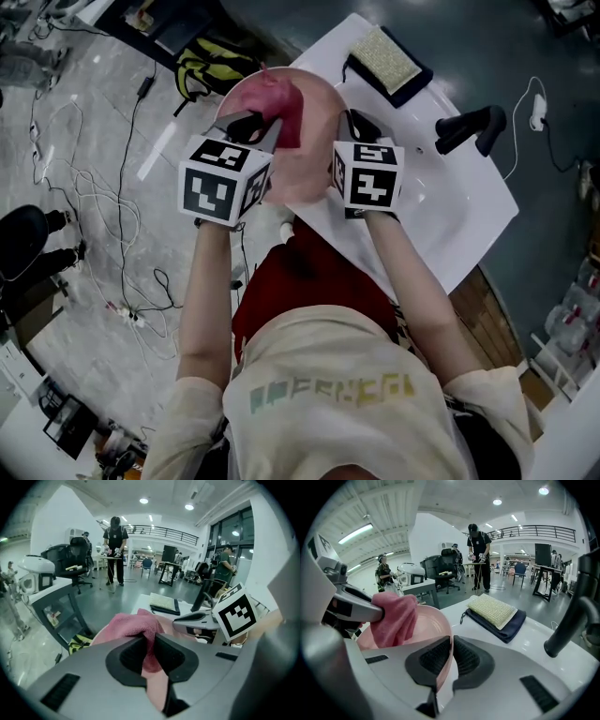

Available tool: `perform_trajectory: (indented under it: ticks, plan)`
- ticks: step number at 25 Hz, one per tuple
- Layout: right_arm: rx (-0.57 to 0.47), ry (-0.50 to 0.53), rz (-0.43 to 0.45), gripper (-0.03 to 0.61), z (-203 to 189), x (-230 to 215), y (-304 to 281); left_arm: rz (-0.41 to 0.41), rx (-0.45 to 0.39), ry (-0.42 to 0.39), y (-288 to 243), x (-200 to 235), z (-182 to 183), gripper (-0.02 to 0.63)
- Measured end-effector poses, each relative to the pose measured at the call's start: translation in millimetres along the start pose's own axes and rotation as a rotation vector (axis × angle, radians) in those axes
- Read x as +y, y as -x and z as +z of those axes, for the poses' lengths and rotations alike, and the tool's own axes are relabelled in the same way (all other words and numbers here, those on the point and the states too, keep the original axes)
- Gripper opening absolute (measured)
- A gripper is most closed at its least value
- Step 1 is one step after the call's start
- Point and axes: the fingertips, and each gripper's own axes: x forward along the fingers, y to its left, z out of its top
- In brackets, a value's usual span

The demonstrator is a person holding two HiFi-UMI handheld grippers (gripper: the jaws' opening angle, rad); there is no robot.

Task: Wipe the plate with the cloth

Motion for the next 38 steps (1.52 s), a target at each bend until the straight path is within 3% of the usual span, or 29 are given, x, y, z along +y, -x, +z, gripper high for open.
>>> perform_trajectory:
  ticks: [6, 10, 16, 38]
  plan:
    - [0.002, -0.010, 0.017, 0.041, 1, -2, 0, -0.108, 0.069, -0.039, -43, -46, 1, 0.060]
    - [0.000, -0.015, 0.026, 0.041, 1, -4, 0, -0.117, 0.122, -0.092, -64, -63, -7, 0.060]
    - [-0.003, 0.003, 0.020, 0.041, 0, -9, 1, -0.035, 0.159, -0.144, -63, -49, -16, 0.060]
    - [0.008, 0.038, -0.005, 0.041, -7, -2, 1, 0.203, 0.156, -0.024, 16, 49, -69, 0.060]
